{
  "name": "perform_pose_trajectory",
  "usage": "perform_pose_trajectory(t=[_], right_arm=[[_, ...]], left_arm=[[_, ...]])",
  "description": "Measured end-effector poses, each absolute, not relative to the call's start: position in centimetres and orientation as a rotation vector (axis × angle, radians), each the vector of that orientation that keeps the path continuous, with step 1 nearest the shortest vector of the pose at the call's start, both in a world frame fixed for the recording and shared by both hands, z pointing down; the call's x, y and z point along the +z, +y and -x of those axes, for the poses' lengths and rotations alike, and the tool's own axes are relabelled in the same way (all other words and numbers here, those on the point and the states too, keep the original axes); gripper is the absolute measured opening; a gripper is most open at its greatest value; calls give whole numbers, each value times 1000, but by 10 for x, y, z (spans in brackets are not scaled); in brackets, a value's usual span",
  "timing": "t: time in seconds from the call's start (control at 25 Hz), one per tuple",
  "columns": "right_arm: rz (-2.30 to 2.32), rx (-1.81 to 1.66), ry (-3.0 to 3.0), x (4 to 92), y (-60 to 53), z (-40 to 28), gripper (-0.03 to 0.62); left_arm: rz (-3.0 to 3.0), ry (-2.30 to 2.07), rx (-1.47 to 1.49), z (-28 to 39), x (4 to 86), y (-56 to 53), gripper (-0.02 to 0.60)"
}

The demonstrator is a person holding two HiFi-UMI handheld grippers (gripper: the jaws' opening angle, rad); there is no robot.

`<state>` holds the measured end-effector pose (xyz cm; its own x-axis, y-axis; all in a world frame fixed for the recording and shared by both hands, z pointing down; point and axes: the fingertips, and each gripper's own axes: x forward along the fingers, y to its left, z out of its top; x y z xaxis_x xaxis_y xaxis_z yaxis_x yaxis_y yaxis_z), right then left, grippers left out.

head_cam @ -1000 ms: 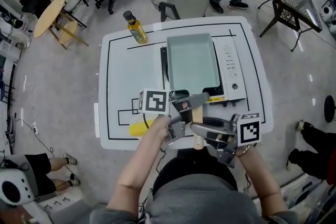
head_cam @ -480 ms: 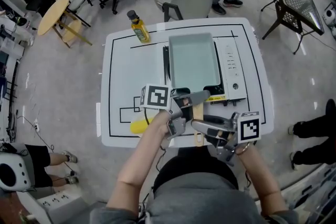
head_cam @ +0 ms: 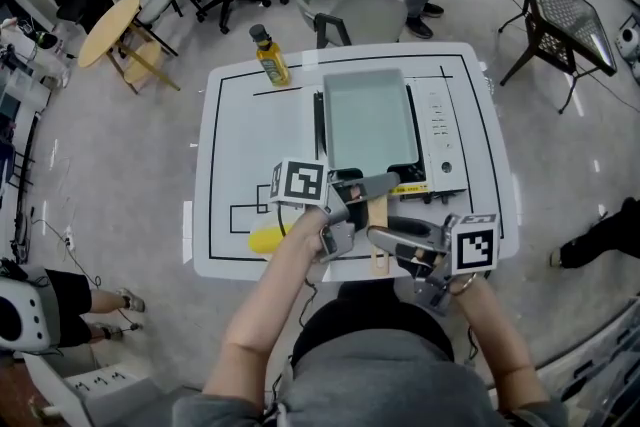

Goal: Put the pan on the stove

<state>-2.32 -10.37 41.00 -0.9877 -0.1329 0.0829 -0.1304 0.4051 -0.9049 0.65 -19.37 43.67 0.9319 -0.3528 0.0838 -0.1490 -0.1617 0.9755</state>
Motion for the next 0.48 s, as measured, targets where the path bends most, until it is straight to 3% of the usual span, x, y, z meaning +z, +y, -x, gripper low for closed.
perform_pose_trajectory(t=[0.48], right_arm=[[407, -1618, 2666, 410, -115, -5, 170]], left_arm=[[-1730, -367, -178, -9, 440, -196, 192]])
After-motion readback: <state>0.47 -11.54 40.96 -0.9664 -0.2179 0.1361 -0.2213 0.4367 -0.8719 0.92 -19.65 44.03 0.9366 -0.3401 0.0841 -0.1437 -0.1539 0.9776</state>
